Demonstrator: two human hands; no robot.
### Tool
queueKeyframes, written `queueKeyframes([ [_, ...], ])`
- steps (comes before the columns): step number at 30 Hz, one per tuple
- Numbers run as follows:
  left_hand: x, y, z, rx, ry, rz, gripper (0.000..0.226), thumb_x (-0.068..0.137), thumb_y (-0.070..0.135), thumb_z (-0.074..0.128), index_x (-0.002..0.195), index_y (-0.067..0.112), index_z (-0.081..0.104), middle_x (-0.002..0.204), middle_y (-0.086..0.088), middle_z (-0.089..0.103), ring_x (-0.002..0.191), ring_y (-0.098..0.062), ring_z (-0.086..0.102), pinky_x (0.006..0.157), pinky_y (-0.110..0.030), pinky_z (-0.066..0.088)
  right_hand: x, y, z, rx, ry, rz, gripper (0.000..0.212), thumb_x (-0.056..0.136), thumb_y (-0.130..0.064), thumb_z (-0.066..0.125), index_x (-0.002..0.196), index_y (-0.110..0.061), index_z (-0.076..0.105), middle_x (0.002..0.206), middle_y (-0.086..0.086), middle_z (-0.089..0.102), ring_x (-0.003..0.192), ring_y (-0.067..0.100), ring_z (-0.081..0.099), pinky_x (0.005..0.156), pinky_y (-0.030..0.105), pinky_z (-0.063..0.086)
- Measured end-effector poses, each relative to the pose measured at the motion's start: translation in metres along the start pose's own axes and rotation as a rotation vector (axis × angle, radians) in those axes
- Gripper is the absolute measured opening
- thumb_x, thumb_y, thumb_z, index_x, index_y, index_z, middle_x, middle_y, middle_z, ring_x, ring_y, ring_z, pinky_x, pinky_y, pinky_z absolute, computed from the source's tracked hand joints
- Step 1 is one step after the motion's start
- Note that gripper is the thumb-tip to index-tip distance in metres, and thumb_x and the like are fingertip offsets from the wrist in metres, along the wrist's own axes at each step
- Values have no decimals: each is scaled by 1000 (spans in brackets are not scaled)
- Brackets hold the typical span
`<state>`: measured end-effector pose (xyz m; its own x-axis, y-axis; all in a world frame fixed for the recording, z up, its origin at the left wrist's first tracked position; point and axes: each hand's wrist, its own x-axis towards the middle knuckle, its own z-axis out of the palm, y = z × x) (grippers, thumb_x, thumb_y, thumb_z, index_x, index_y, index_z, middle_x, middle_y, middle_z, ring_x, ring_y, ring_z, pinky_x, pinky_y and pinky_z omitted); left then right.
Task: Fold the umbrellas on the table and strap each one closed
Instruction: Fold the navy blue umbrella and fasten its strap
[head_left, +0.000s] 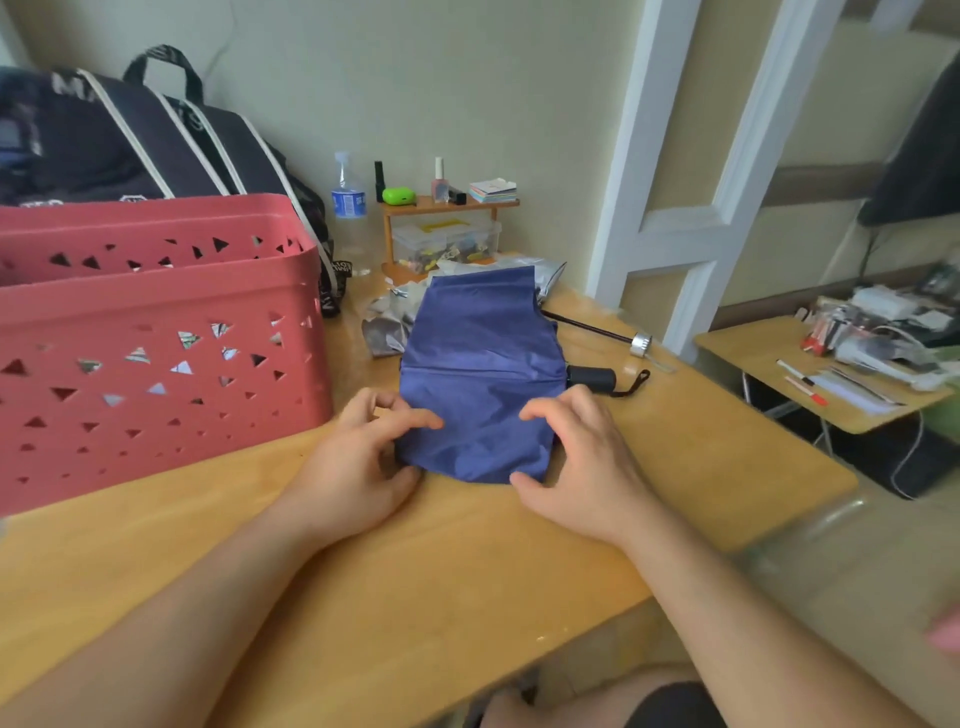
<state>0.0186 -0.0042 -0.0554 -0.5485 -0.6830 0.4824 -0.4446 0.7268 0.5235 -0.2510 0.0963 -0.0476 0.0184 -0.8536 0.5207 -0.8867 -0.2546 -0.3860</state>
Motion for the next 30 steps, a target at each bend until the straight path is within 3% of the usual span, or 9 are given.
queueKeyframes([
  [4, -1, 13, 4, 200, 58, 117, 24, 86, 31, 69, 109, 38, 73, 113, 12, 49, 82, -13, 64, 76, -38, 57, -4, -5, 4, -131, 24, -118, 44, 71, -36, 77, 111, -28, 63, 102, -7, 42, 94, 14, 45, 84, 33, 48],
  [6, 0, 20, 6, 237, 124, 139, 21, 92, 43, 63, 106, 33, 75, 110, 8, 53, 83, -16, 65, 75, -39, 58, -5, -7, 4, -164, 70, -150, 40, 71, -39, 80, 104, -25, 64, 98, -5, 43, 90, 15, 44, 79, 35, 48],
  [10, -1, 27, 6, 221, 251, 94, 15, 96, 38, 71, 109, 31, 76, 99, 10, 56, 80, -17, 64, 72, -40, 57, -8, -12, 5, -260, 90, -211, 42, 72, -44, 82, 103, -22, 64, 96, -4, 43, 88, 18, 43, 77, 36, 45],
  [15, -4, 30, 0, 201, 284, 86, 16, 97, 37, 71, 107, 26, 77, 96, 9, 61, 80, -15, 61, 73, -34, 54, -10, -16, 5, -331, 214, -255, 24, 77, -23, 77, 98, -16, 66, 91, 2, 47, 83, 25, 48, 68, 40, 48],
  [18, -7, 26, -1, 183, 221, 83, 31, 86, 22, 85, 115, 24, 76, 100, 8, 58, 85, -11, 58, 79, -29, 50, -10, -13, 6, -315, 266, -272, 11, 79, -7, 70, 89, -13, 67, 87, 3, 50, 80, 26, 49, 64, 41, 48],
  [20, -9, 21, -4, 190, 190, 93, 41, 79, 6, 87, 115, 21, 75, 101, 6, 60, 85, -12, 60, 80, -22, 47, -10, -8, 6, -285, 272, -250, 16, 78, -1, 71, 89, -13, 71, 87, 3, 54, 80, 26, 52, 64, 42, 50],
  [22, -10, 17, -7, 194, 193, 126, 35, 78, -1, 83, 106, 19, 77, 98, 5, 64, 82, -16, 65, 79, -26, 50, -11, -5, 4, -254, 262, -237, 23, 75, 2, 75, 90, -15, 74, 86, 0, 60, 83, 27, 55, 67, 43, 52],
  [27, -10, 11, -15, 250, 210, 146, 20, 77, 14, 64, 90, 25, 75, 91, 10, 66, 85, -22, 63, 75, -27, 46, -21, -5, 0, -186, 228, -242, 26, 72, 1, 84, 89, -17, 77, 88, -4, 66, 86, 26, 57, 73, 45, 52],
  [30, -9, 11, -14, 240, 158, 160, 28, 74, 17, 66, 99, 26, 74, 96, 8, 65, 89, -22, 59, 81, -34, 50, -26, -6, -2, -167, 188, -261, 23, 75, -1, 83, 91, -17, 77, 89, -5, 65, 88, 24, 56, 73, 42, 52],
])
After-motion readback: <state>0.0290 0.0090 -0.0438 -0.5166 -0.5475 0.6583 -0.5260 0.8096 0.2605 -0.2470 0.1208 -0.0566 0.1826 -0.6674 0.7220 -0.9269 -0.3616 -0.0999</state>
